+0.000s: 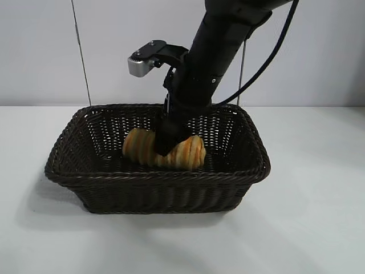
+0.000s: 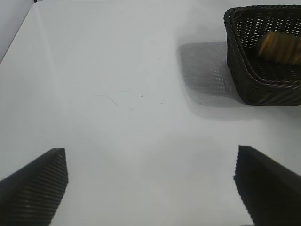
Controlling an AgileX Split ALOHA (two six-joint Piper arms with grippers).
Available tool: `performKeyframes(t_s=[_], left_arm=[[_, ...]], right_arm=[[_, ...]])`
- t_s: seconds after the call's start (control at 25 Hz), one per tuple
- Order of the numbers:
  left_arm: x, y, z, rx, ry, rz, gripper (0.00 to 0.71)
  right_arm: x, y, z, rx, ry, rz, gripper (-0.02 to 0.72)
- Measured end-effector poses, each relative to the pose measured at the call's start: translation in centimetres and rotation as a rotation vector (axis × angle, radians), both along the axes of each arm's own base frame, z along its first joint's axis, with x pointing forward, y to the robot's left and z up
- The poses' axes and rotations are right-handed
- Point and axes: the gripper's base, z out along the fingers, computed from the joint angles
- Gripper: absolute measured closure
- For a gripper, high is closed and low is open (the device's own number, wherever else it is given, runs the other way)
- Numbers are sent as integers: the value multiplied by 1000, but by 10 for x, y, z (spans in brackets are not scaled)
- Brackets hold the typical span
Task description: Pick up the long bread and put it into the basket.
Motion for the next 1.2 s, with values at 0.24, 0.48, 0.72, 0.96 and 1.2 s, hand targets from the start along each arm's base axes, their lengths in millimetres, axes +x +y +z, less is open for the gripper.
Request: performKeyframes(t_s=[0.24, 0.48, 0.72, 0.96, 1.2], left_arm=[[0, 0, 0, 0, 0, 0, 16], [0, 0, 0, 0, 0, 0, 16], [0, 0, 0, 0, 0, 0, 16], [0, 0, 0, 0, 0, 0, 16], [0, 0, 0, 0, 0, 0, 16]], right_arm=[[3, -9, 51, -11, 31, -234, 39], [14, -32, 98, 115, -1, -493, 39], [33, -82, 114, 158, -36, -632, 38], [52, -158, 117, 145, -56, -795, 38], [49, -259, 123, 119, -77, -1000, 38]])
